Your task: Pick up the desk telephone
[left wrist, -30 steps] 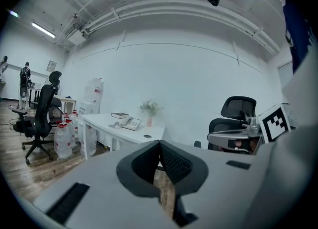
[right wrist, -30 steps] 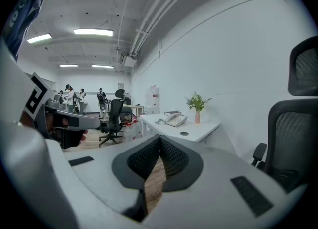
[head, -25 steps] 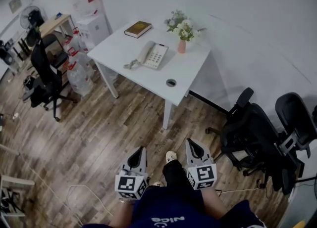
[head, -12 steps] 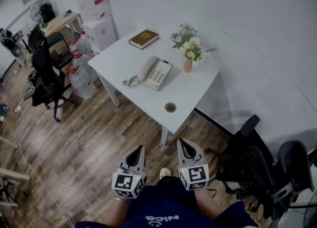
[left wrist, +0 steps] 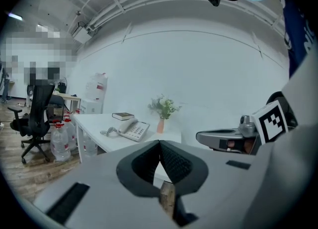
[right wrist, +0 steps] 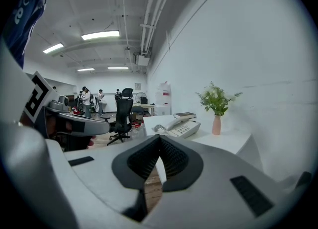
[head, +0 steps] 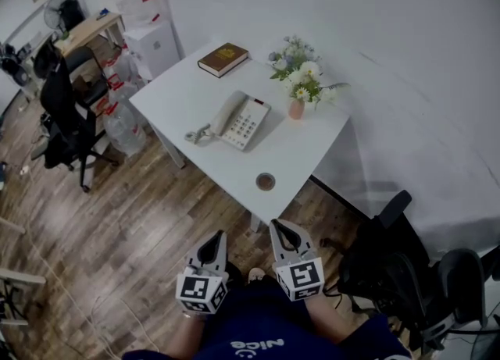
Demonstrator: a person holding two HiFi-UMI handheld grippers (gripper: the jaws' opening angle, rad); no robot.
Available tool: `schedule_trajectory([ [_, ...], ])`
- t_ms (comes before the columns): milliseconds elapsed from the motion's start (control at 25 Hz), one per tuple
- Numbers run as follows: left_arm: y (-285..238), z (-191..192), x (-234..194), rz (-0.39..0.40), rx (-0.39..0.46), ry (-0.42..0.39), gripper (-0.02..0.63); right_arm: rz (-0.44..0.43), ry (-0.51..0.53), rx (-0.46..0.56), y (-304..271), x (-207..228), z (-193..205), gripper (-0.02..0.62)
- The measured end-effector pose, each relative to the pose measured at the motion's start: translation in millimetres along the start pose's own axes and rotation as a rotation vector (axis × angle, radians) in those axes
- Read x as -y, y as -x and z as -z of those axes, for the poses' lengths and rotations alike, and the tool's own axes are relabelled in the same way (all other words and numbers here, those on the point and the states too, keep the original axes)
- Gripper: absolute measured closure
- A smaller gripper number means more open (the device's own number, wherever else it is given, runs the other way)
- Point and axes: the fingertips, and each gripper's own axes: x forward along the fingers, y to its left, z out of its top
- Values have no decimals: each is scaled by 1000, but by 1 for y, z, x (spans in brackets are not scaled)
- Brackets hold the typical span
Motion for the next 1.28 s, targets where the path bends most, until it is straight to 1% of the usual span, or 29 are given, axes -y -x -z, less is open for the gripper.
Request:
schedule_trajectory([
  [160,-19,-8,-17,25,8,-4,589,3,2,-8,-24,-1,-5,574],
  [440,-68,-24,-66,109,-11,-8,589,82,-28,-21,-83,7,-13,574],
  [600,-103,-41,-101,183,-36,-28,589,155,-49,-27,-123,12,-30,574],
  [800,-143,-68,-141,290,-45,-60,589,261,-107,-21,-169,19,-40,574],
  [960,-164,-81,-172,345,-62,-62,589,328,-139,-35,-201,18,-45,574],
  [1120,-179,-88,-194,390,-96,-59,589,389,-152,-34,-222,18,-51,574],
  [1280,-194,-85,-199,447,-139,-58,589,445,-165,-38,-230,23,-54,574],
])
